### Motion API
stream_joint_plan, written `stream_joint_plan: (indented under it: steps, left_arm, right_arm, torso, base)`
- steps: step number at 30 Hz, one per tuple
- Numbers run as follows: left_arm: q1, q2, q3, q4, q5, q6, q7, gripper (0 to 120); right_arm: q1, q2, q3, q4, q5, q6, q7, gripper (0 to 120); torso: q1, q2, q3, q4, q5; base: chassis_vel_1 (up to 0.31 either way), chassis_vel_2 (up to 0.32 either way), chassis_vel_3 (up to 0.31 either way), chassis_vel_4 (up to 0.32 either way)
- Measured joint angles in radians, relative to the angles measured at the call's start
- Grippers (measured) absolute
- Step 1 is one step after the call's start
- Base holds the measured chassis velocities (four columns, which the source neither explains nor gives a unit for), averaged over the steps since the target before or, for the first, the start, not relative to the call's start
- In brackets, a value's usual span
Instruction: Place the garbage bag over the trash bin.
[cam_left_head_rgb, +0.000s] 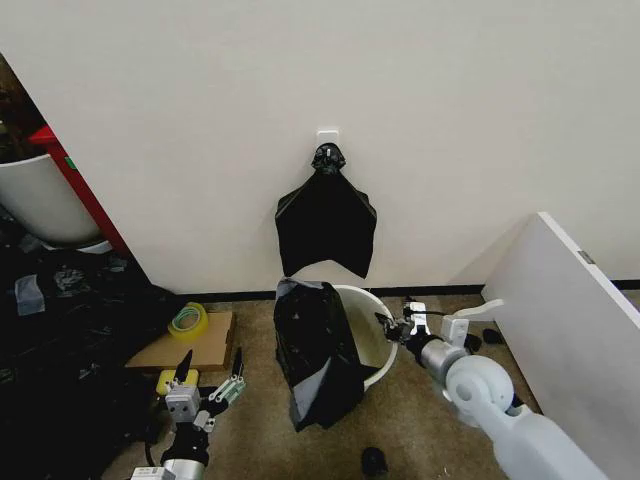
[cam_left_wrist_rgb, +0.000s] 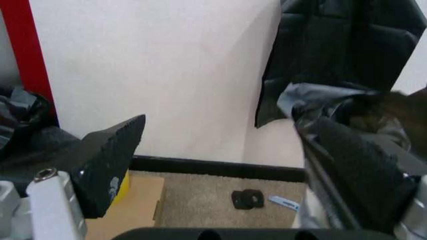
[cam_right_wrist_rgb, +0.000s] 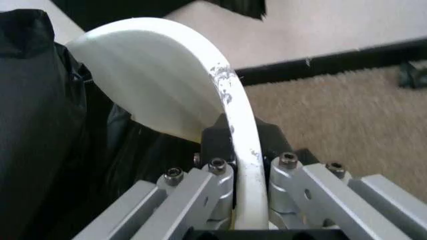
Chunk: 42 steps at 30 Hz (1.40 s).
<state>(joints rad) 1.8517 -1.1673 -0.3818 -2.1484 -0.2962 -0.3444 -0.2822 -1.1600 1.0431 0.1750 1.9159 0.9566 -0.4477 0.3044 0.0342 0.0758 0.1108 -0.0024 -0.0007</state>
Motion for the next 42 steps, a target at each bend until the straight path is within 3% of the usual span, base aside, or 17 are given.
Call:
stream_joint_plan:
  steps: [8,17,26,30,32,38,40,42]
  left_arm:
    - [-0.010,0.002,0.010,0.004,0.002,0.008,-0.001,100]
    - [-0.016,0.004,0.013,0.010,0.001,0.011,-0.002,100]
    - [-0.019,-0.005,0.024,0.012,0.004,0.013,-0.002,100]
    - [-0.018,-0.009,0.030,0.012,0.008,0.013,-0.002,100]
    - [-0.017,-0.012,0.036,0.011,0.014,0.013,-0.002,100]
    - [-0.013,-0.015,0.037,0.005,0.018,0.013,-0.002,100]
    - [-0.009,-0.014,0.036,0.001,0.021,0.013,-0.002,100]
    - [-0.010,-0.014,0.036,0.000,0.021,0.013,-0.003,100]
  right_arm:
    - [0.004,0.083,-0.051,-0.022,-0.060,0.048,0.163,2]
    - [0.024,0.142,-0.074,-0.068,-0.073,0.086,0.191,2]
    - [0.025,0.153,-0.079,-0.087,-0.078,0.089,0.197,2]
    - [0.023,0.145,-0.076,-0.078,-0.078,0.084,0.187,11]
    - [0.021,0.131,-0.073,-0.077,-0.087,0.079,0.173,22]
    - [0.008,0.111,-0.057,-0.047,-0.135,0.079,0.161,39]
    - [-0.034,0.073,-0.047,0.045,-0.240,0.041,0.200,57]
    - [-0.061,0.055,-0.036,0.094,-0.271,0.016,0.216,65]
  torso:
    - [0.000,0.000,0.000,-0.0002,0.0001]
    - [0.000,0.000,0.000,-0.0001,0.0000]
    - [0.000,0.000,0.000,-0.0001,0.0001]
    - [0.000,0.000,0.000,-0.0002,0.0001]
    - [0.000,0.000,0.000,-0.0002,0.0001]
    - [0.000,0.000,0.000,-0.0001,0.0002]
    - [0.000,0.000,0.000,-0.0001,0.0001]
    - [0.000,0.000,0.000,-0.0002,0.0002]
  base:
    - [0.000,0.000,0.000,0.000]
    - [0.000,0.000,0.000,0.000]
    - [0.000,0.000,0.000,0.000]
    - [0.000,0.000,0.000,0.000]
    - [0.000,0.000,0.000,0.000]
    - [0.000,0.000,0.000,0.000]
    - [0.000,0.000,0.000,0.000]
    - [0.000,0.000,0.000,0.000]
